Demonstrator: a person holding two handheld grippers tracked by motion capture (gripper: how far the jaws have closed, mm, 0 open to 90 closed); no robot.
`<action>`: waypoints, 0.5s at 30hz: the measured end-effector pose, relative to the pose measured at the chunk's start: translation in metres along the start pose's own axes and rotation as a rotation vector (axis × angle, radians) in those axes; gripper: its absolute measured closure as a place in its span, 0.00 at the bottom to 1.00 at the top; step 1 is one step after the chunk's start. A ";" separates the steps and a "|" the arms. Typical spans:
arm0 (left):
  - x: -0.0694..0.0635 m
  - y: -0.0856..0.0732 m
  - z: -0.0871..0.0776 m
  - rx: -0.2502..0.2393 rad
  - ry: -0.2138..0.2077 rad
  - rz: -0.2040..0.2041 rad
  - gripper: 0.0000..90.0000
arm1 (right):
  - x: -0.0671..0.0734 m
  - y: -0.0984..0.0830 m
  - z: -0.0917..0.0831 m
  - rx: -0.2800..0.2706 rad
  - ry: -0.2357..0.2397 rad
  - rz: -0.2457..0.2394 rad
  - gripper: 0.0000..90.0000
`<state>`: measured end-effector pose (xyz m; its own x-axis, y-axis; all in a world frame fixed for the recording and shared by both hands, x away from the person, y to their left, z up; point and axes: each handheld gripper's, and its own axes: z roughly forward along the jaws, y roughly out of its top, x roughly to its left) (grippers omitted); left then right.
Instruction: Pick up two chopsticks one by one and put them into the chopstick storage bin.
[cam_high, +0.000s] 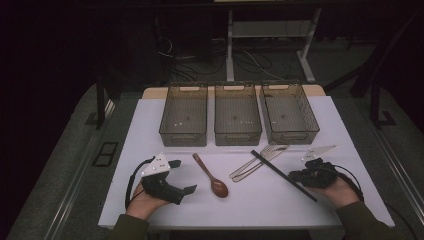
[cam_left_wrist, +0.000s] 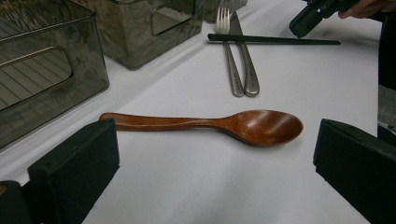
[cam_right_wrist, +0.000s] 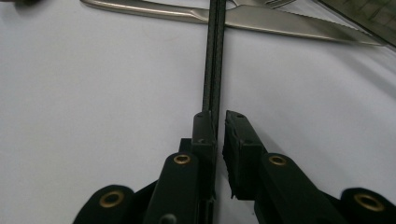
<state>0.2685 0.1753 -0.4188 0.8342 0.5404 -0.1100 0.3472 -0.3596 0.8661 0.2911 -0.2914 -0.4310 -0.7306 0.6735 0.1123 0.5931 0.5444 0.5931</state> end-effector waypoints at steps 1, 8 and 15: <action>0.000 0.000 0.000 0.000 -0.001 0.000 0.00 | 0.000 0.000 0.000 0.003 -0.002 -0.002 0.91; 0.000 0.000 0.000 0.003 0.000 -0.001 0.00 | 0.000 -0.001 0.001 0.013 0.000 -0.005 0.92; 0.000 0.000 0.000 0.000 0.000 0.001 0.00 | 0.001 -0.001 0.002 0.020 -0.006 -0.012 0.92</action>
<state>0.2685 0.1753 -0.4187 0.8342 0.5405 -0.1092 0.3466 -0.3601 0.8661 0.2907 -0.2907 -0.4327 -0.7356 0.6699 0.1002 0.5910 0.5624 0.5783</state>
